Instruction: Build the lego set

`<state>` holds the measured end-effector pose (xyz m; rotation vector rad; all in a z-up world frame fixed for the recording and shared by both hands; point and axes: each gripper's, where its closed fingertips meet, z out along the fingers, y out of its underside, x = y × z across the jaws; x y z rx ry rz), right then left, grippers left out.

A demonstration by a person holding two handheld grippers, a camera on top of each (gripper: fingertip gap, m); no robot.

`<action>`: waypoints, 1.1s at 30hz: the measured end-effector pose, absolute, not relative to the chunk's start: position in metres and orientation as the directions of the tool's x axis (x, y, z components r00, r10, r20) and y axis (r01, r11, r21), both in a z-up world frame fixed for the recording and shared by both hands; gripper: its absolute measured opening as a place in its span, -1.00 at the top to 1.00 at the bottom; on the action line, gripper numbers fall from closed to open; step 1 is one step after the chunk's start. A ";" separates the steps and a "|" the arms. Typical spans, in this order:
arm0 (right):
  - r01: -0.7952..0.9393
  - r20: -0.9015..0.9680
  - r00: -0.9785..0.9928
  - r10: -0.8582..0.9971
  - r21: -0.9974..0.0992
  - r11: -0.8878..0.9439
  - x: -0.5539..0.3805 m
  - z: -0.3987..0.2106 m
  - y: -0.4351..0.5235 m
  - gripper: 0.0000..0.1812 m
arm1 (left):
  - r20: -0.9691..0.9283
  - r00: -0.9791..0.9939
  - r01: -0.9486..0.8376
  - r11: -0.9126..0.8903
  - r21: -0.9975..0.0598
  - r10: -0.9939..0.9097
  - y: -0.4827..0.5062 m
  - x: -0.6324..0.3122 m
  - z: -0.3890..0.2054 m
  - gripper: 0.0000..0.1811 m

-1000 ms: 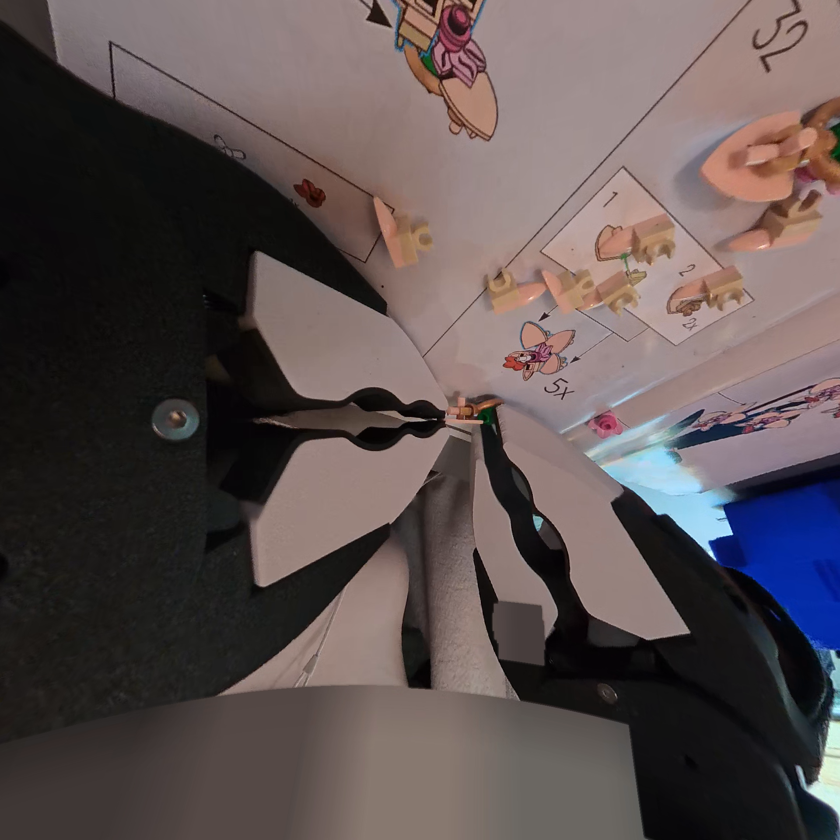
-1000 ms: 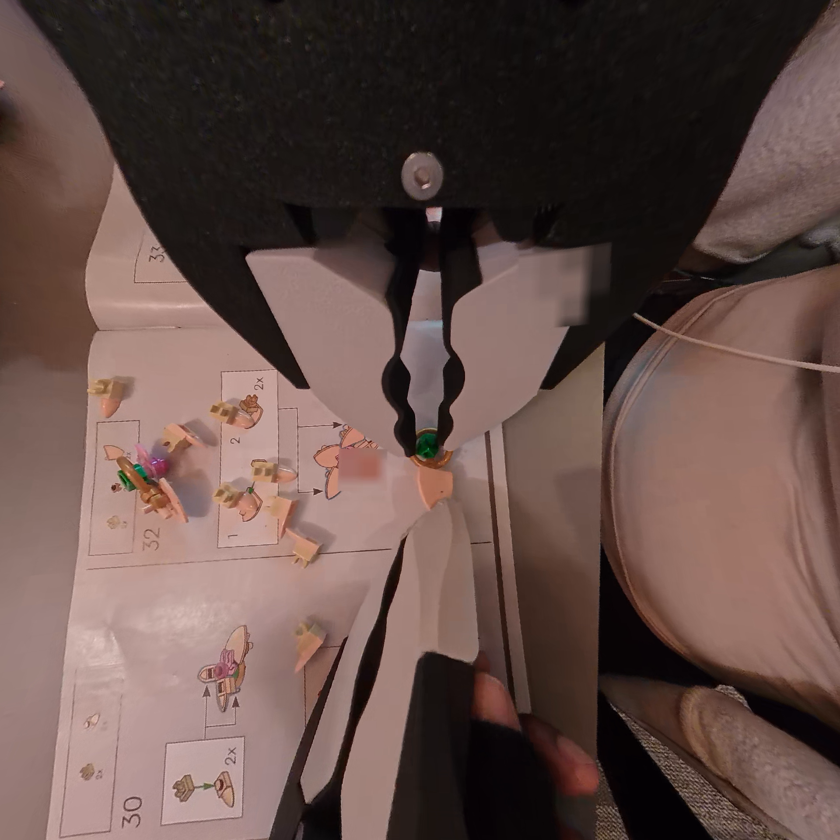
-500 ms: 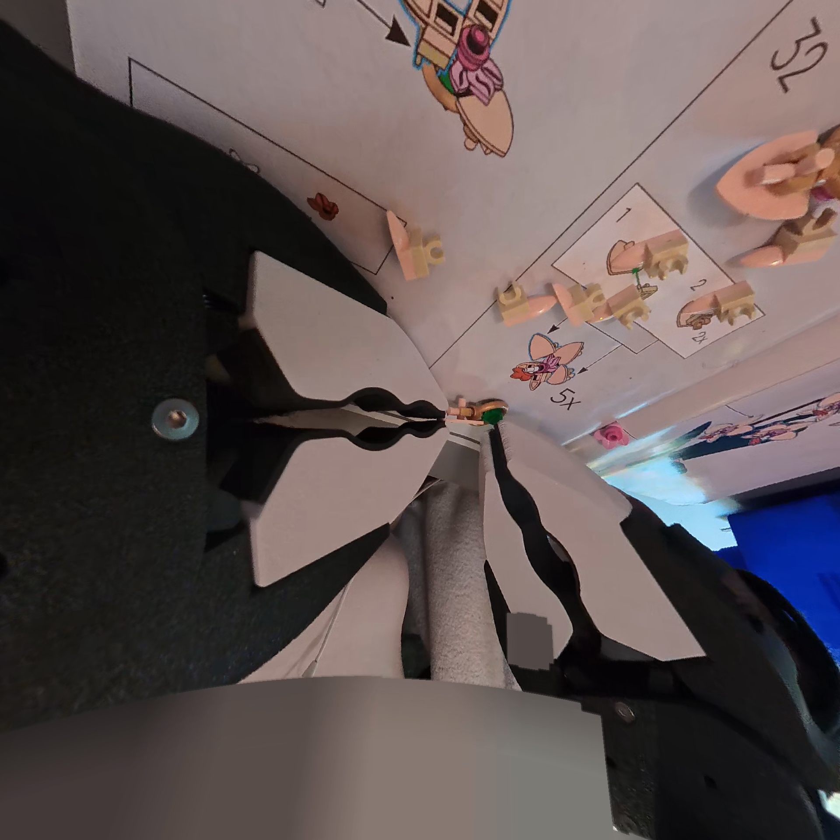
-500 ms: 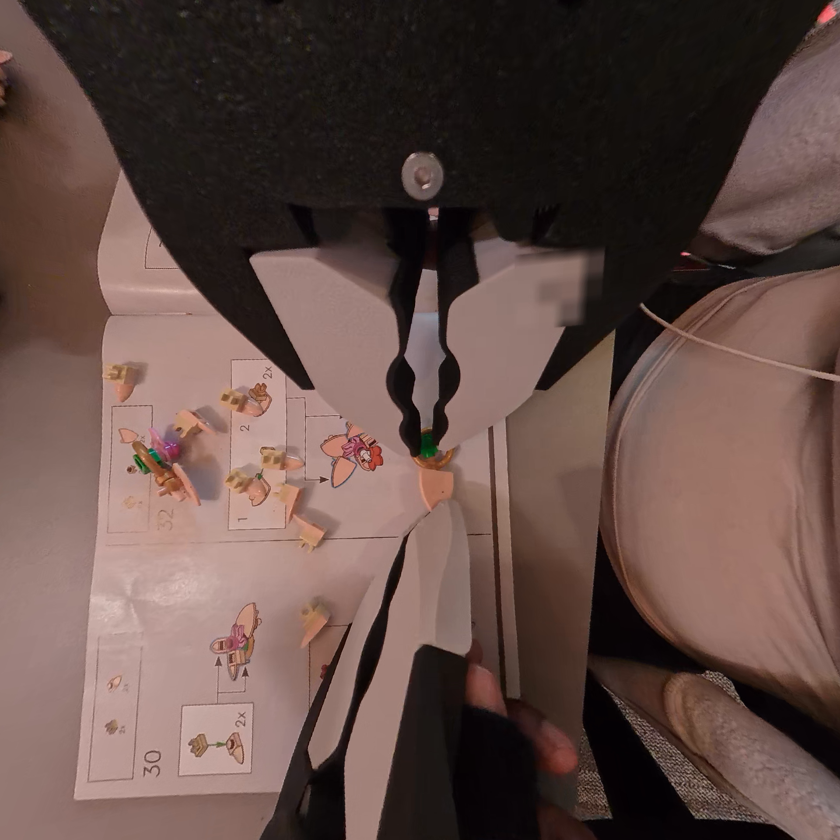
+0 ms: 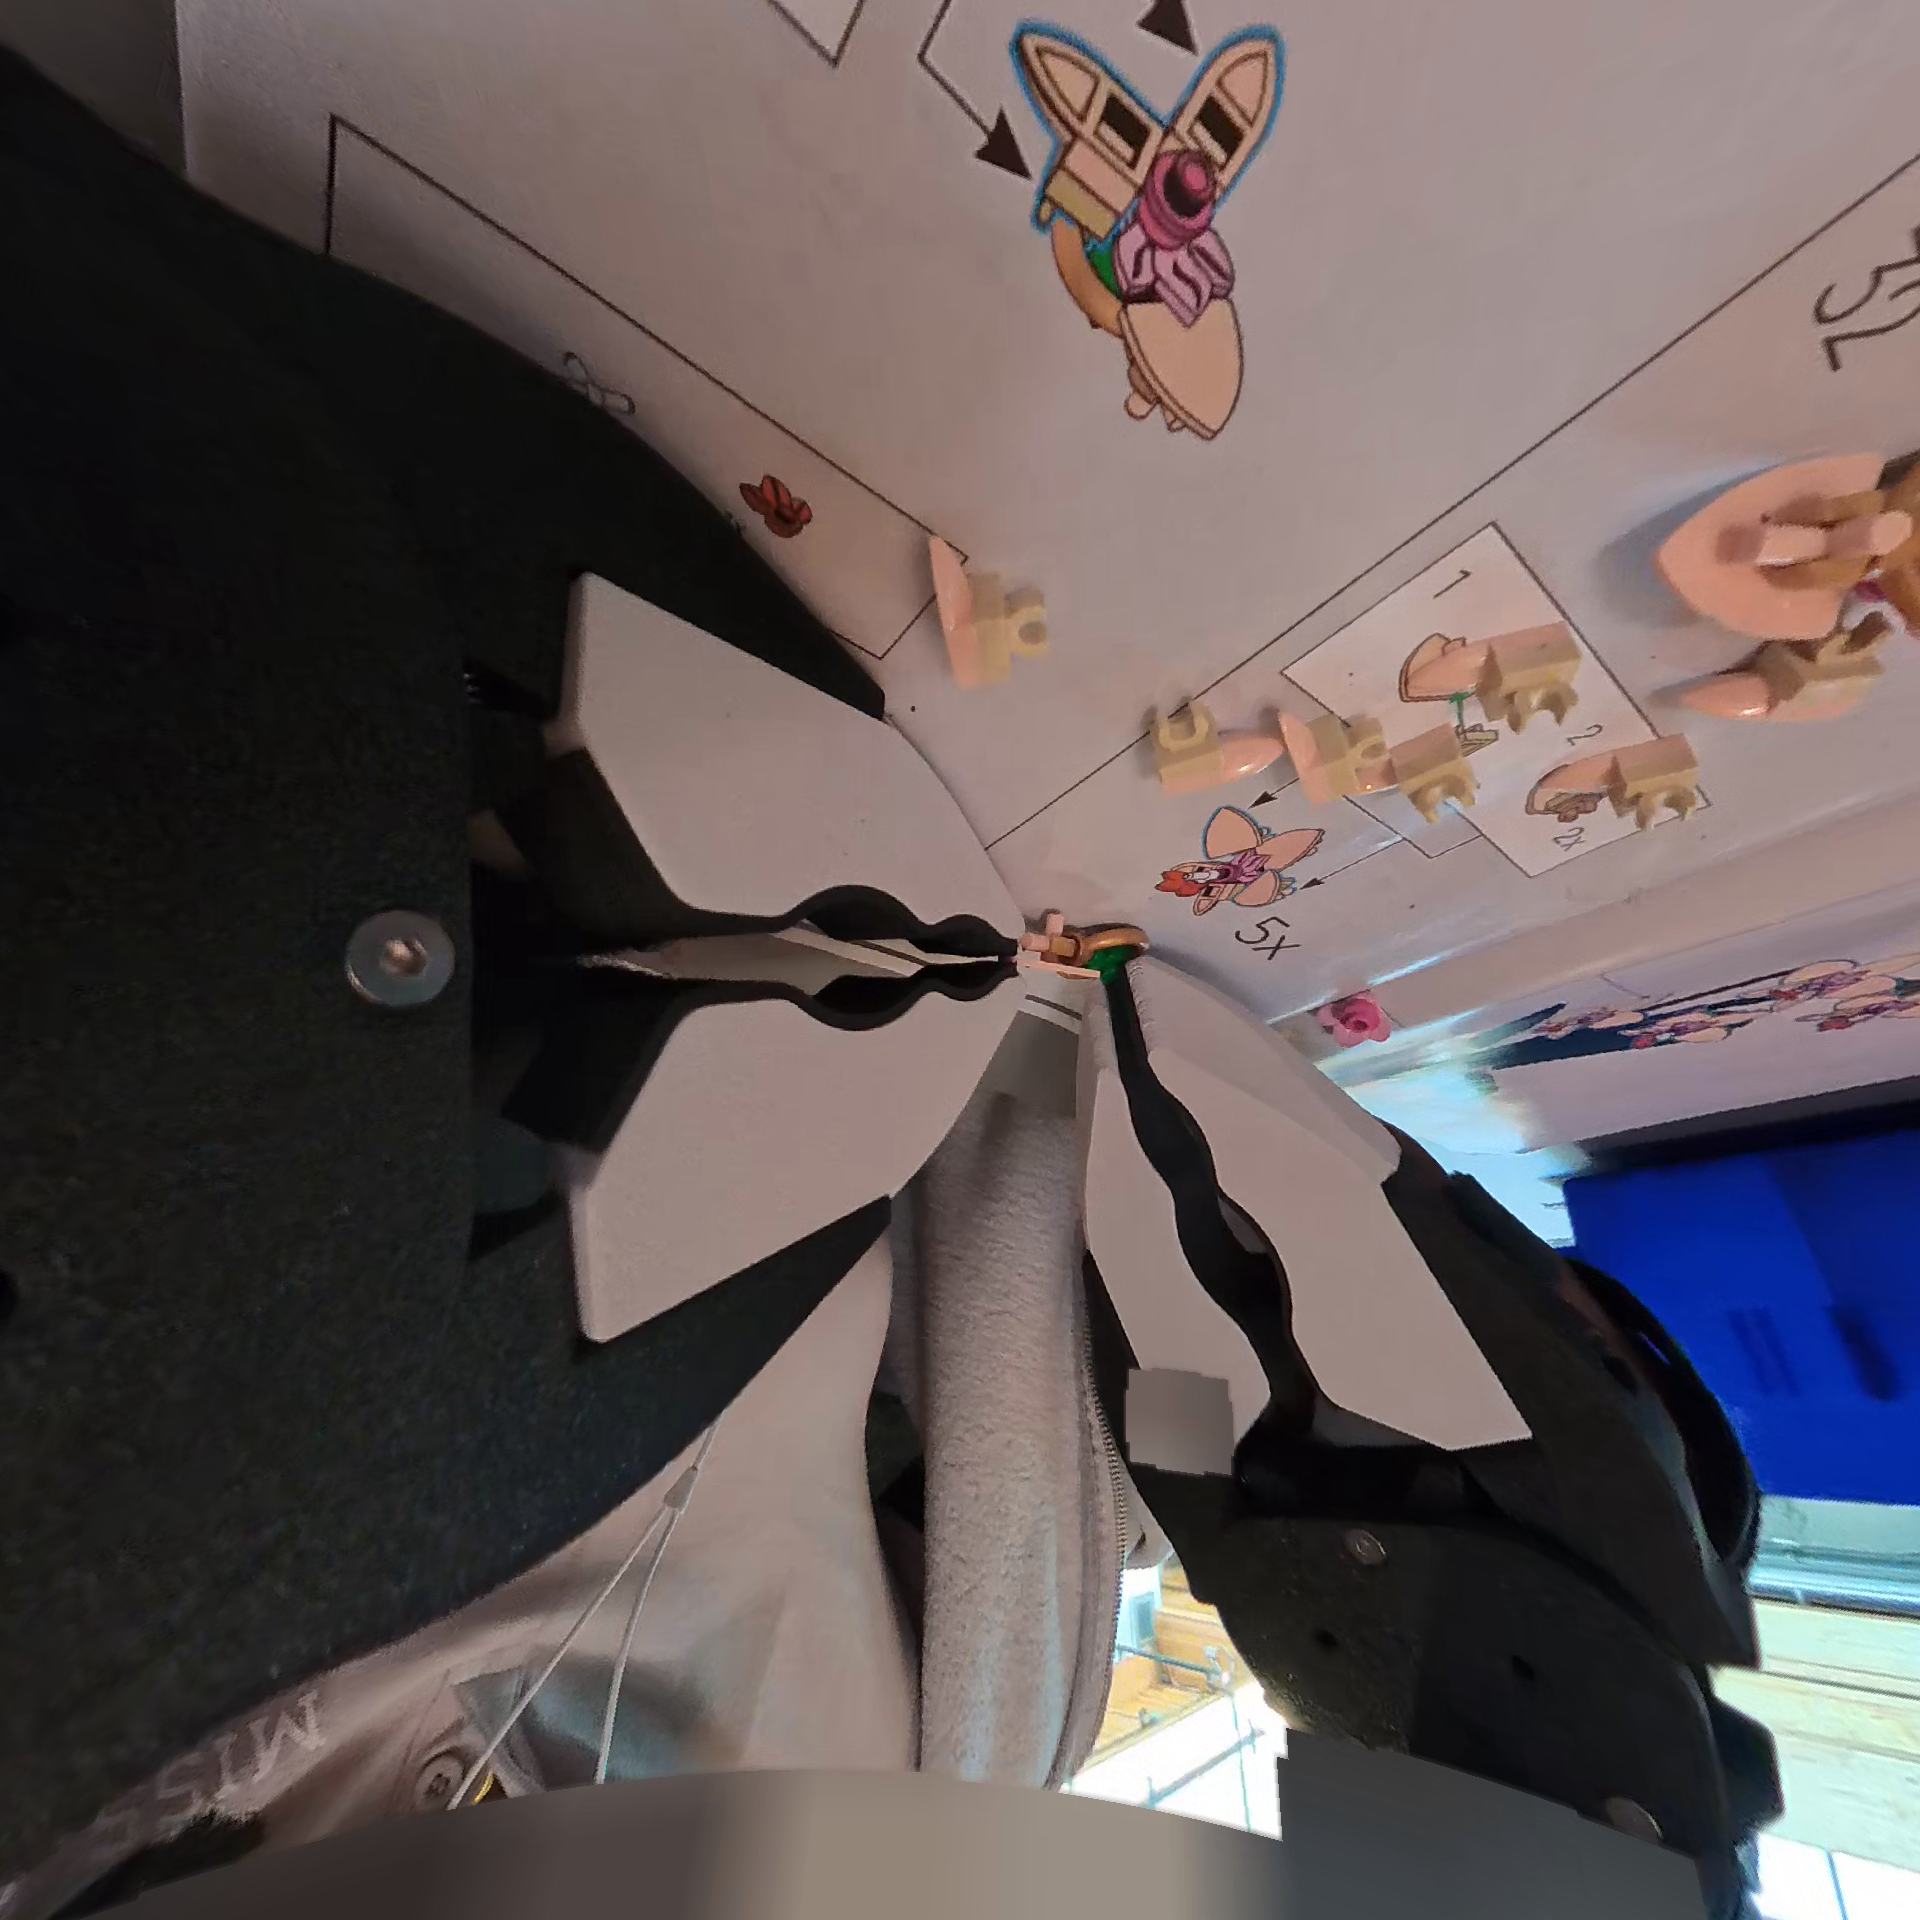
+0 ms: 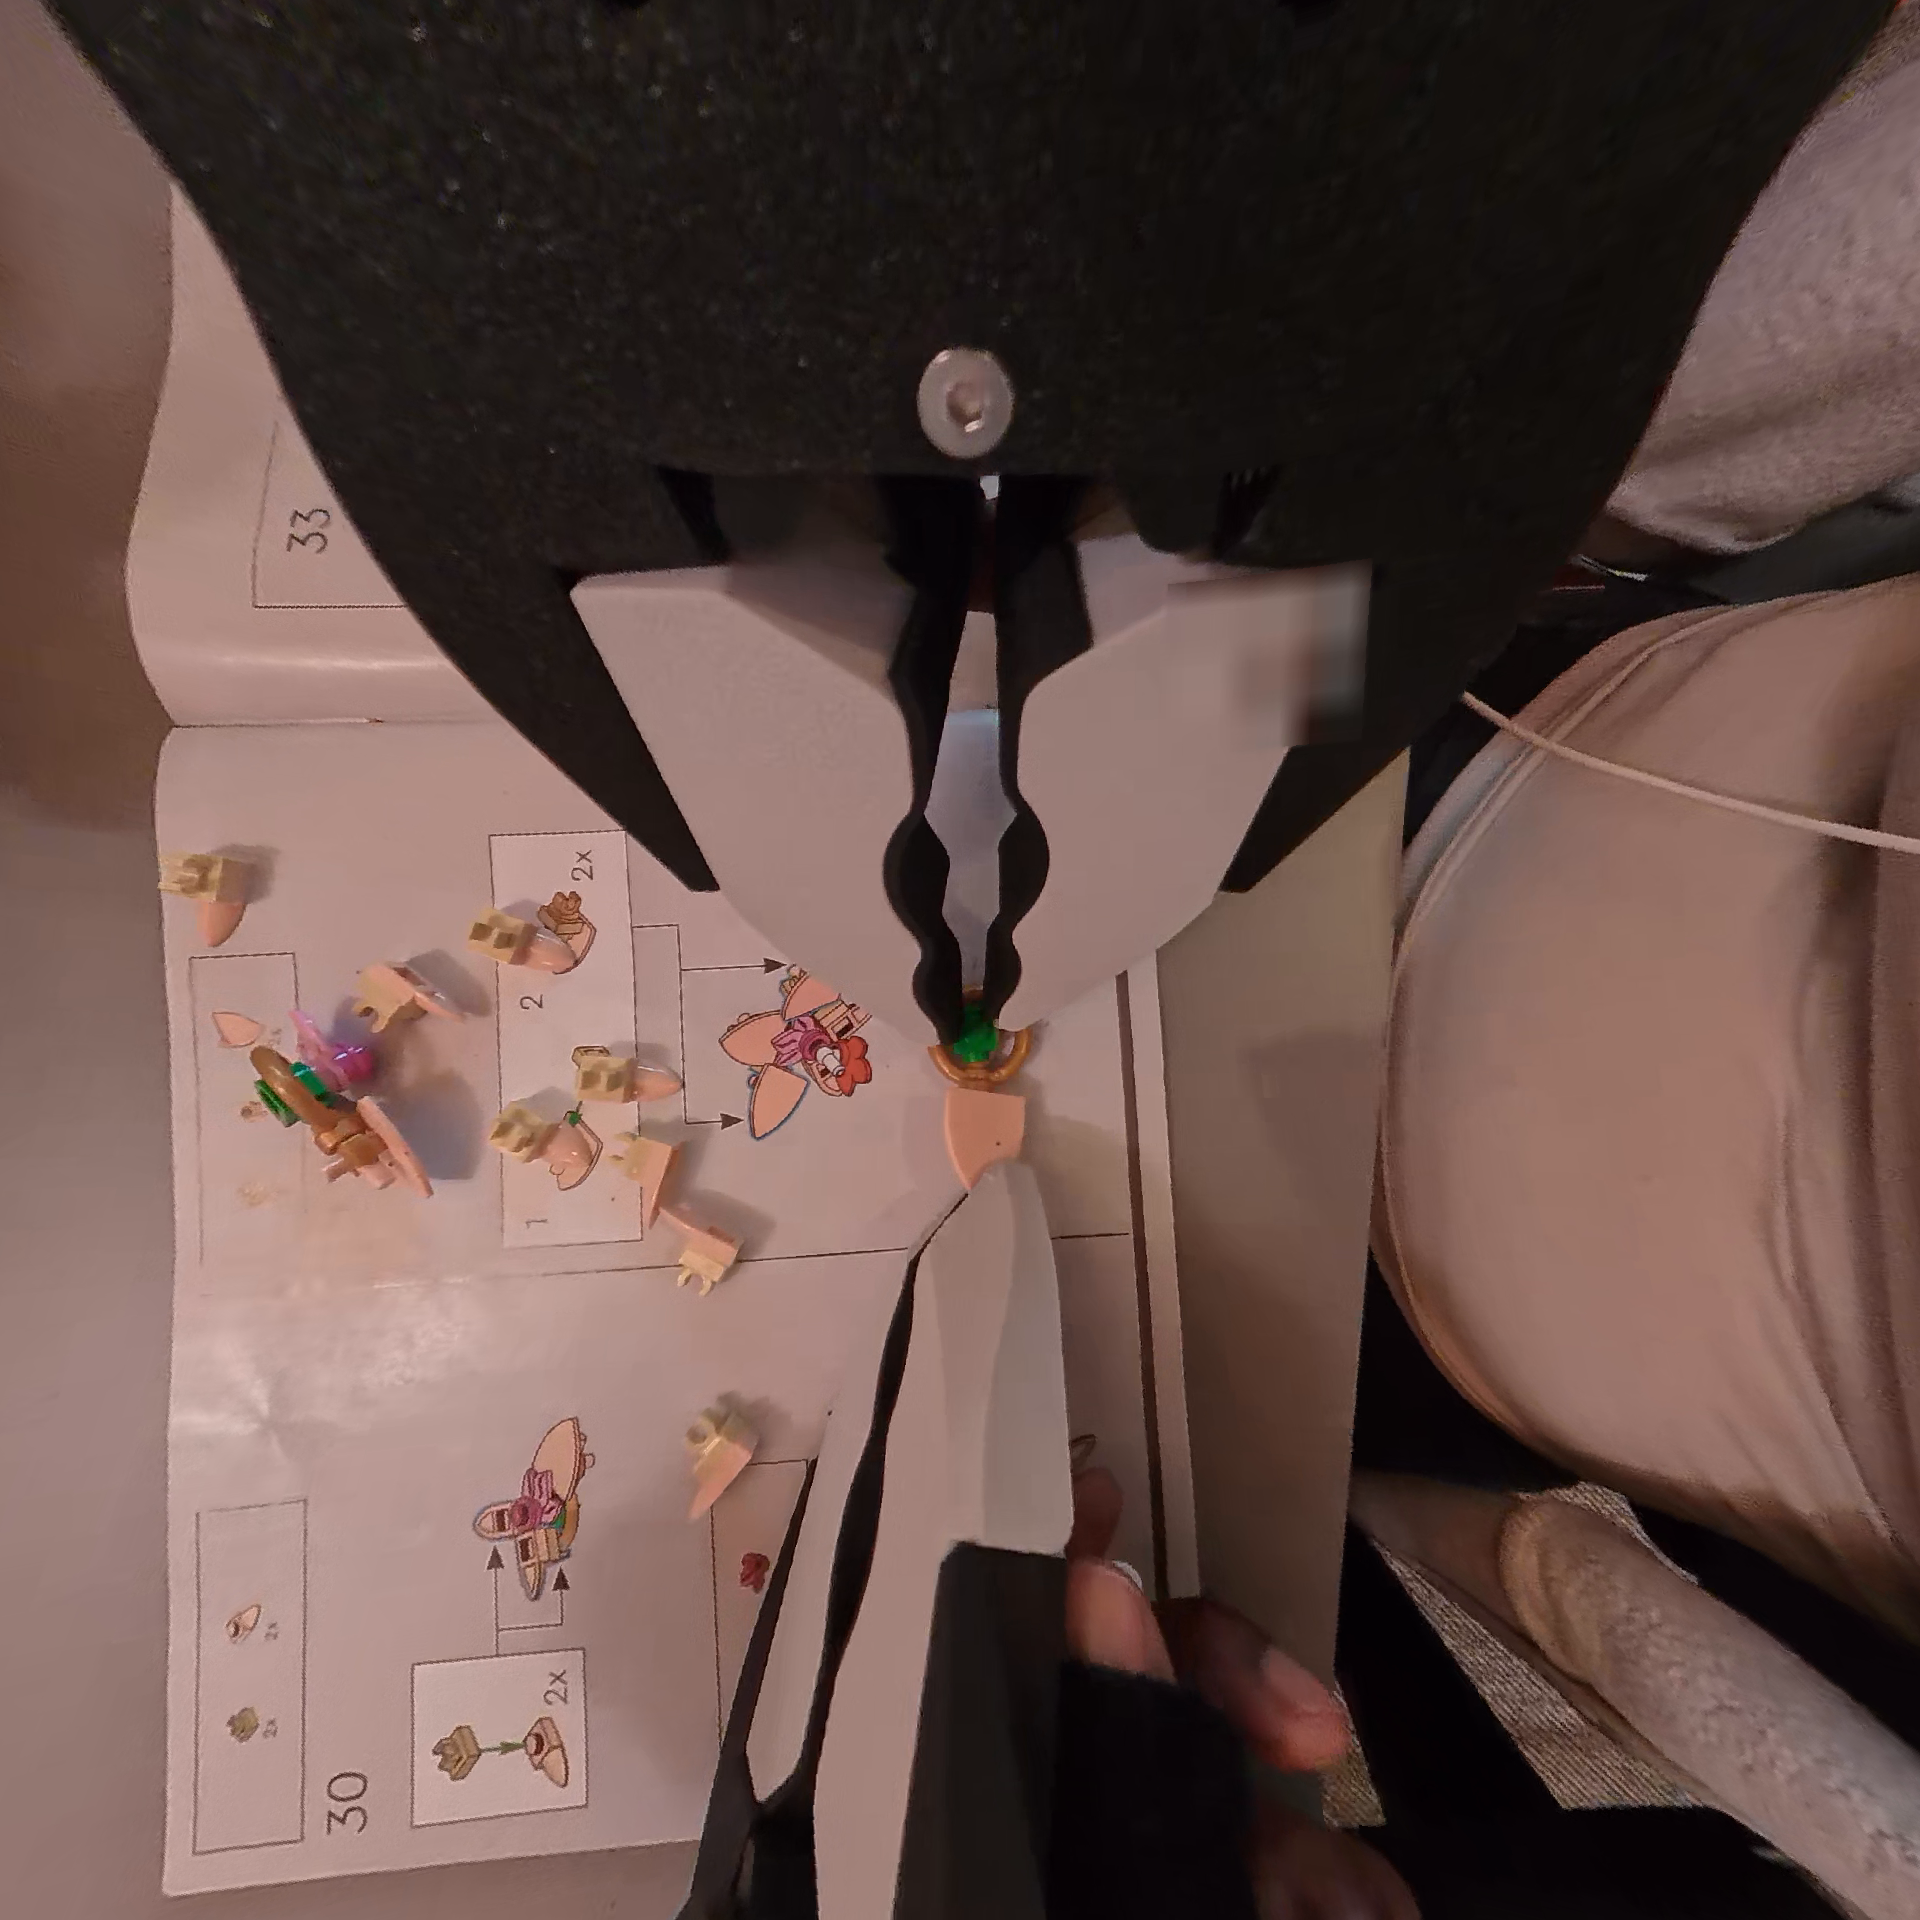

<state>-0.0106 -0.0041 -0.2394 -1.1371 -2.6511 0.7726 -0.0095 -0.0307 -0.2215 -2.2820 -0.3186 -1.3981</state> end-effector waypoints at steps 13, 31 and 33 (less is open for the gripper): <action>0.687 -0.162 -0.615 0.772 -0.590 0.424 -0.011 -0.240 -0.005 0.96 | 0.892 0.444 0.501 -0.849 -0.166 0.088 -0.010 -0.025 -0.232 1.00; 0.552 0.054 -0.574 0.817 -0.712 0.435 -0.013 -0.240 -0.005 0.95 | 0.804 0.321 0.639 -0.741 0.205 0.500 -0.003 -0.025 -0.236 0.98; 0.525 0.060 -0.594 0.803 -0.727 0.443 -0.013 -0.240 -0.005 0.94 | 0.781 0.295 0.655 -0.712 0.254 0.550 -0.002 -0.024 -0.236 0.98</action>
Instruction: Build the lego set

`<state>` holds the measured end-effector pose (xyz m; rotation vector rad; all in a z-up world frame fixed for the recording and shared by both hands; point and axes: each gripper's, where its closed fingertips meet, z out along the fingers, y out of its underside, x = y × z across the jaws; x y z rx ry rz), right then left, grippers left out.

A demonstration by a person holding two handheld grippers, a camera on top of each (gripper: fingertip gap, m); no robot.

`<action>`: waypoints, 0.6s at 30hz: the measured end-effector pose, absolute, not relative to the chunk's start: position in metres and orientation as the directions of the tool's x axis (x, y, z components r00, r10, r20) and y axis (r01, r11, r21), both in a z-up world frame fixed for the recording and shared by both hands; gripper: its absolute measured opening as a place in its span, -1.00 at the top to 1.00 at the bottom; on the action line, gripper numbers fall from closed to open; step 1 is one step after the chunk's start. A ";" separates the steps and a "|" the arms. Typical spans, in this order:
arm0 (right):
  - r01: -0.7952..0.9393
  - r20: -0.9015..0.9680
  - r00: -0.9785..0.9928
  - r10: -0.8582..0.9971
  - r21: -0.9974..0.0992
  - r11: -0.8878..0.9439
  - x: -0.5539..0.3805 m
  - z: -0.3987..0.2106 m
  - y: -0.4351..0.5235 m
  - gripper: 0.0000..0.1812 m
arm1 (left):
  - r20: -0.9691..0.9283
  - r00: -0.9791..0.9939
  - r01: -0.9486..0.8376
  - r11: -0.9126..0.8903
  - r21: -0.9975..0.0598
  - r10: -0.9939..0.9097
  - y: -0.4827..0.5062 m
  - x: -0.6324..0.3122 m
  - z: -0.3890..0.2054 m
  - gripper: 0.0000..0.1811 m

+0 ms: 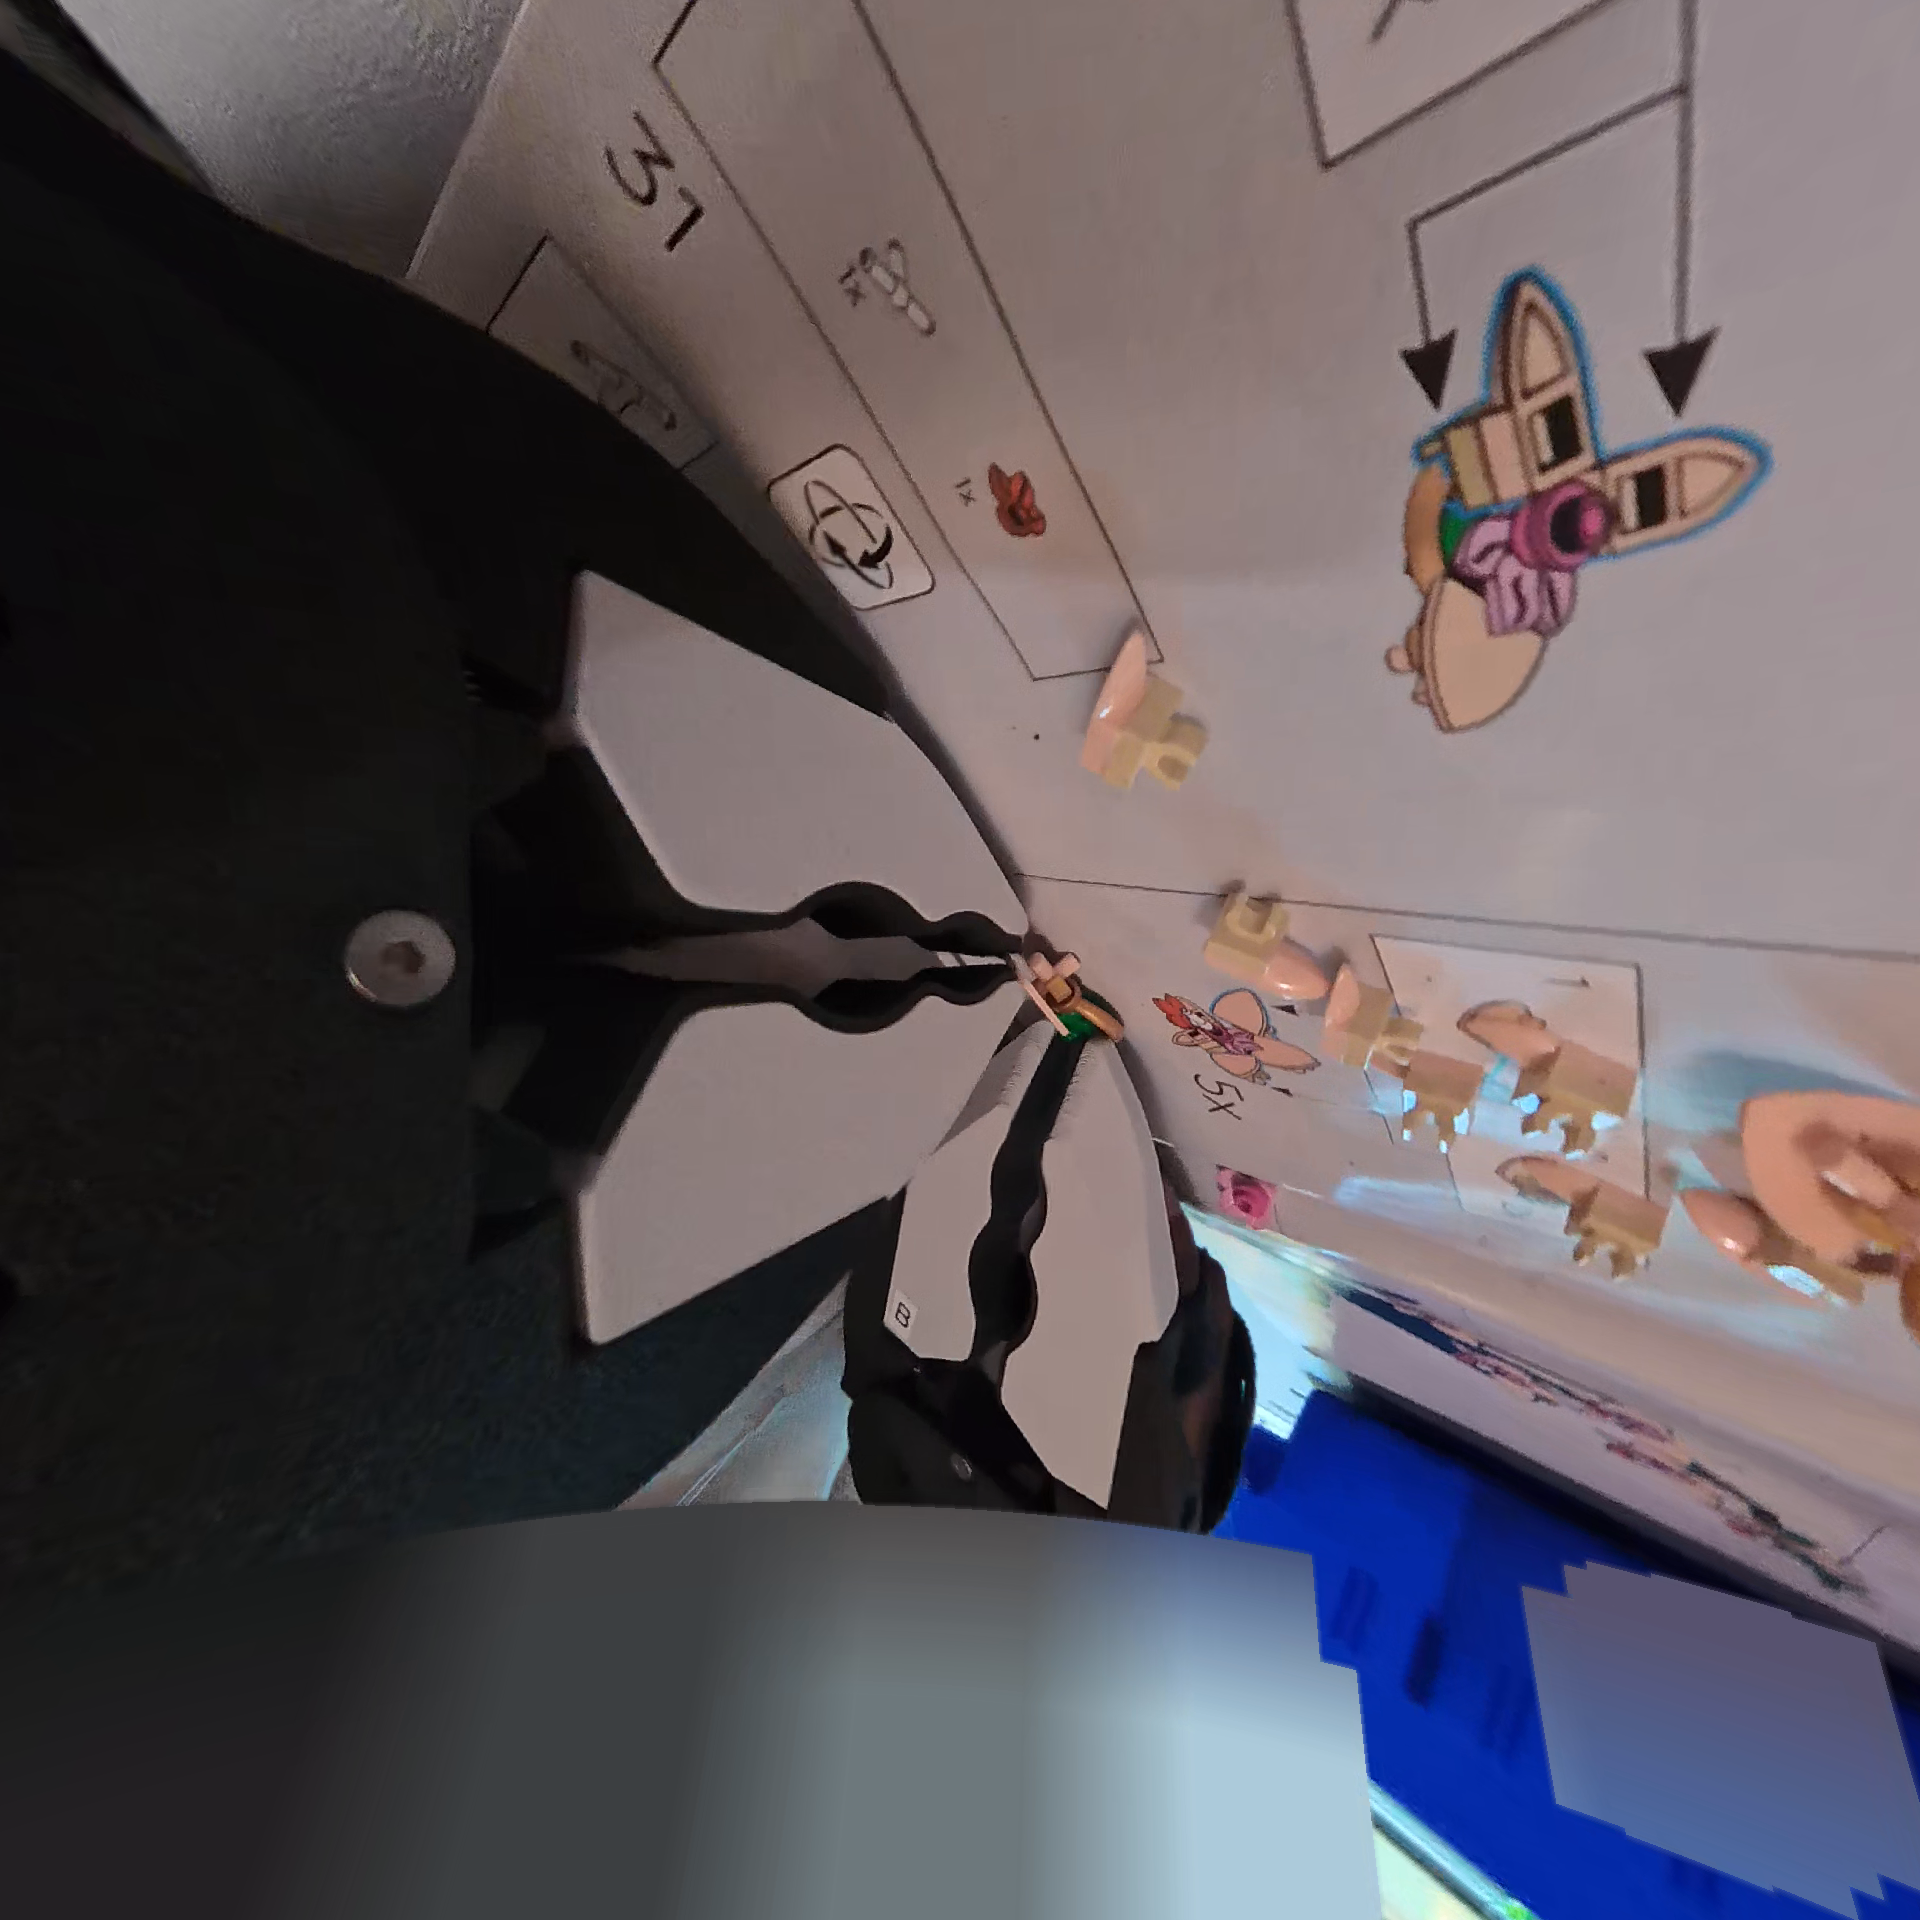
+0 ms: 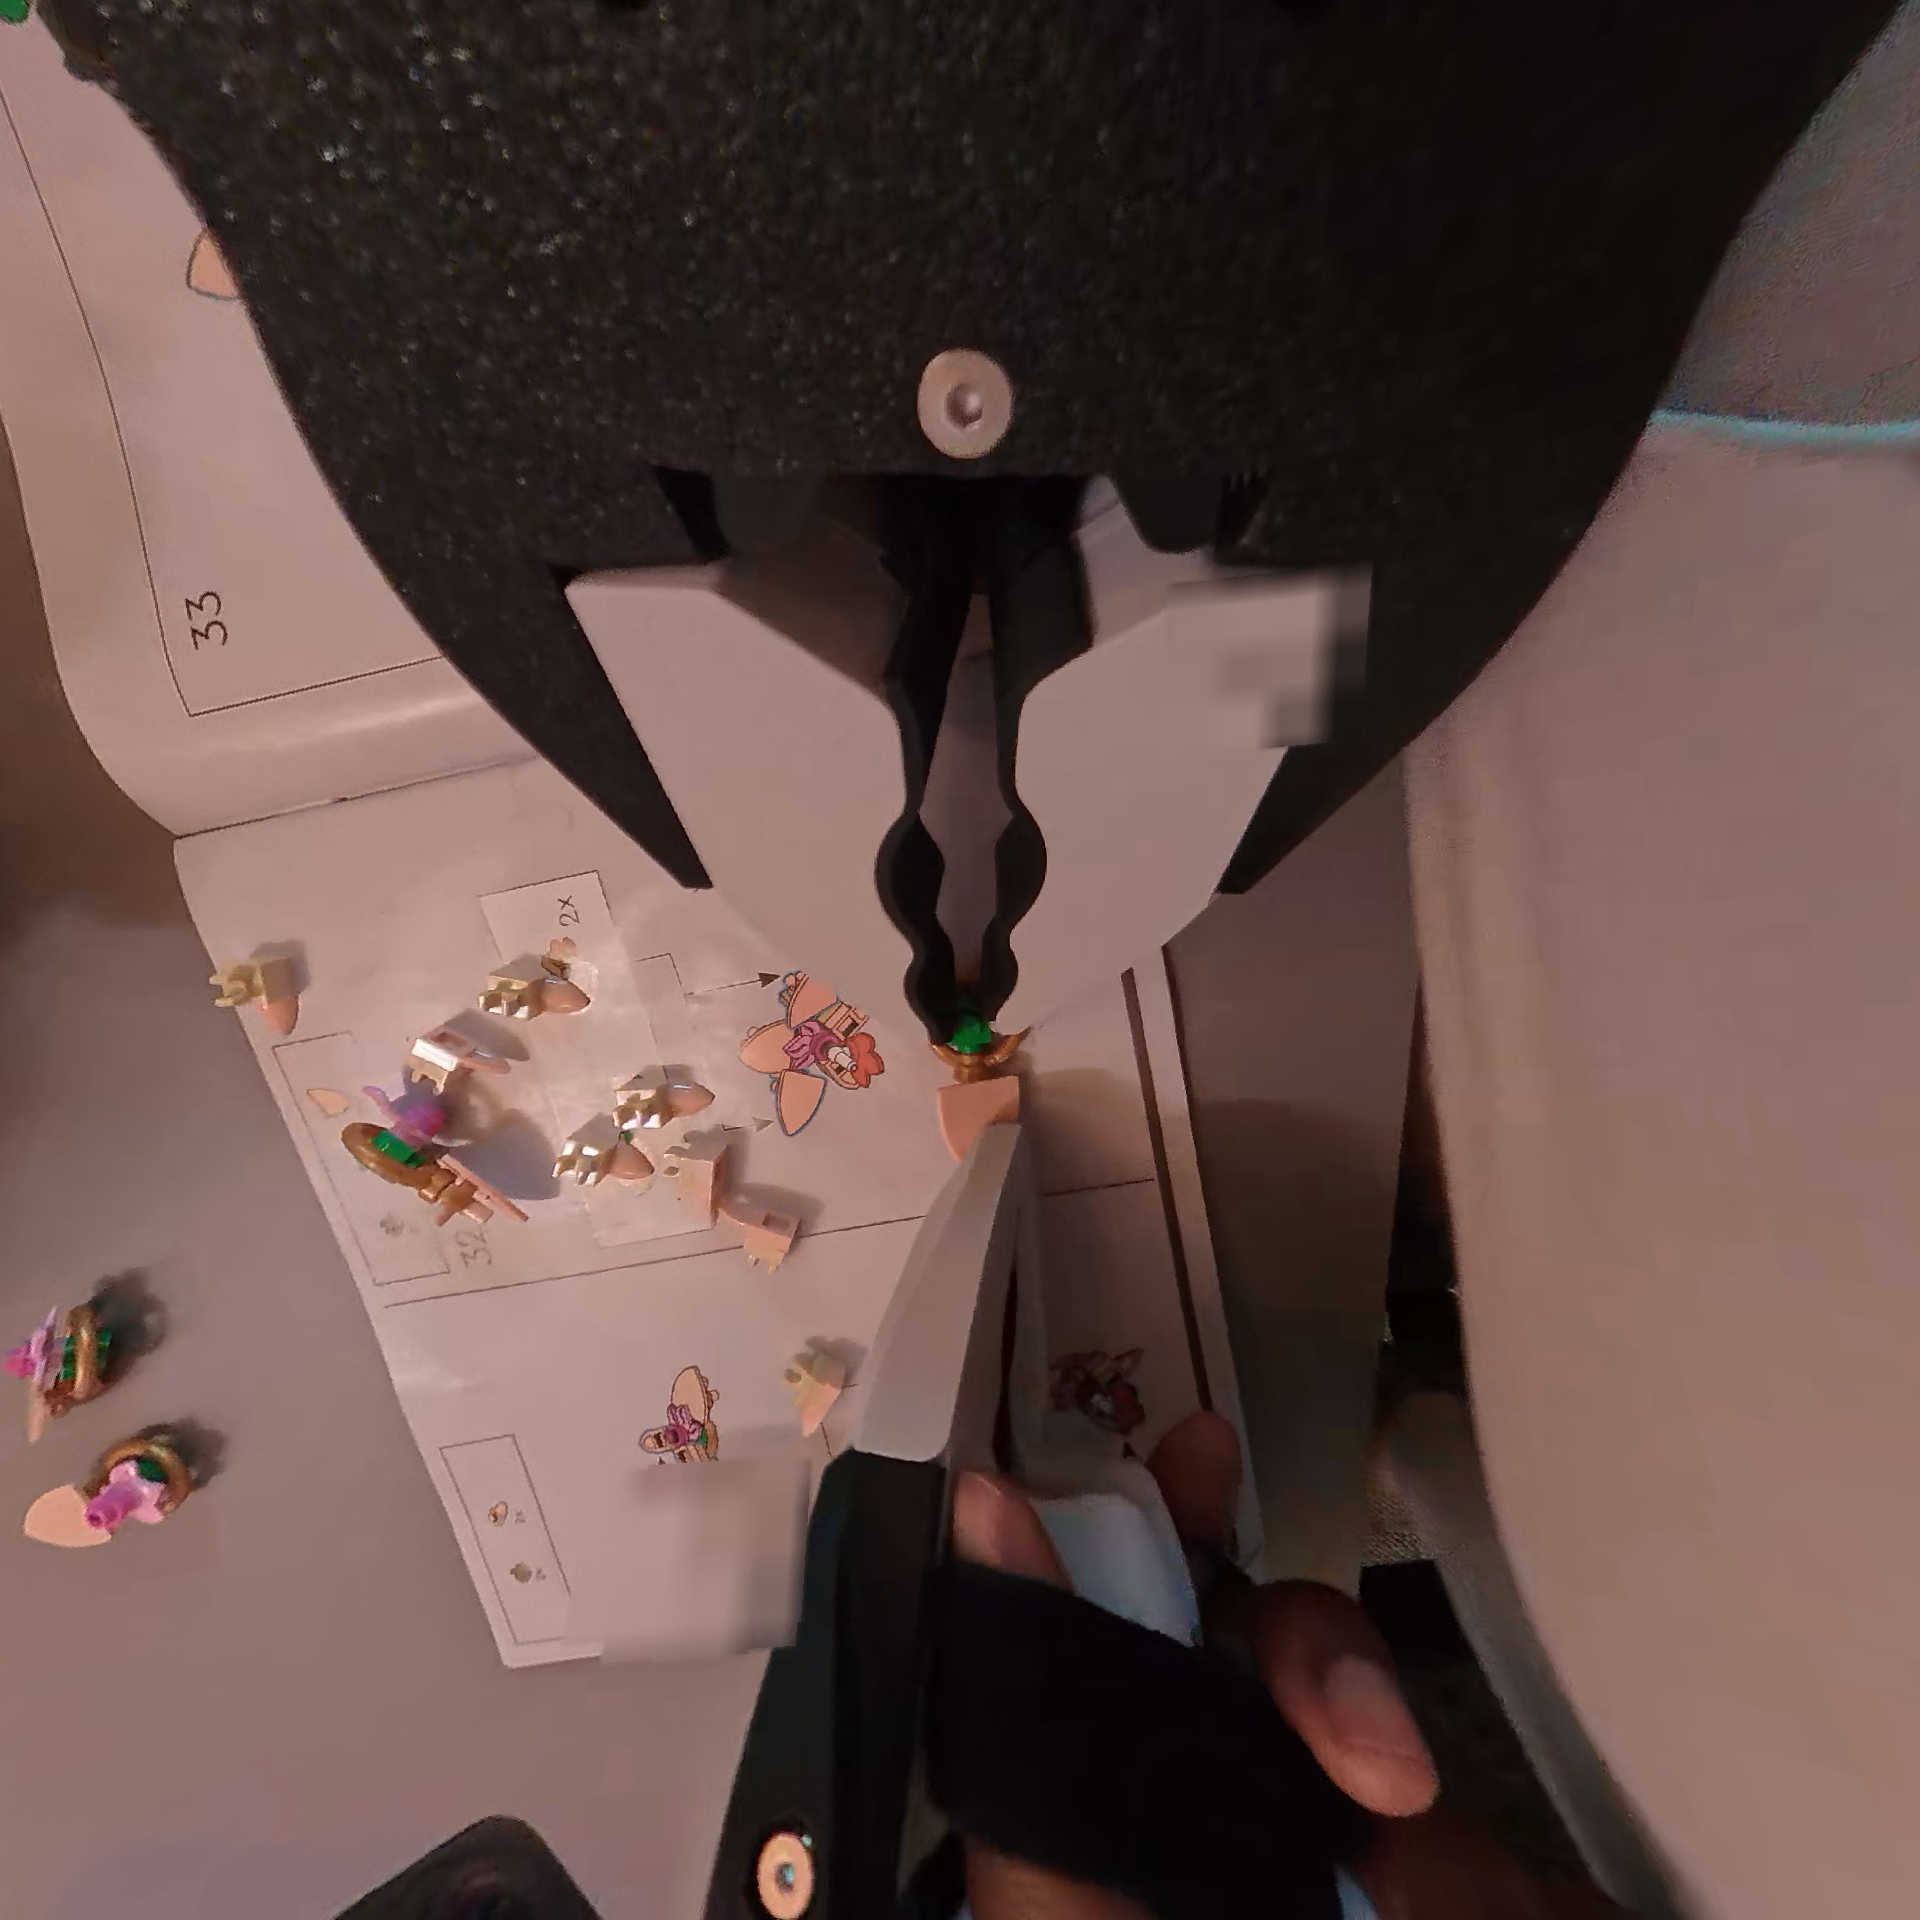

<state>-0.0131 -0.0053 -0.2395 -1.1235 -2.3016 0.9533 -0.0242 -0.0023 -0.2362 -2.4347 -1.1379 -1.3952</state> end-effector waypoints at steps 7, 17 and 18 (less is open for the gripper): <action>0.497 -0.003 -0.629 0.778 -0.771 0.399 -0.013 -0.240 -0.006 0.94 | 0.706 0.182 0.693 -0.599 0.401 0.684 0.000 -0.019 -0.237 0.98; 0.504 -0.037 -0.641 0.767 -0.774 0.384 -0.009 -0.239 -0.004 1.00 | 0.801 0.394 0.478 -0.845 0.241 0.451 -0.007 -0.004 -0.221 0.83; 0.499 -0.032 -0.645 0.763 -0.774 0.390 -0.009 -0.239 -0.005 1.00 | 0.802 0.429 0.454 -0.867 0.206 0.416 -0.009 -0.005 -0.221 0.79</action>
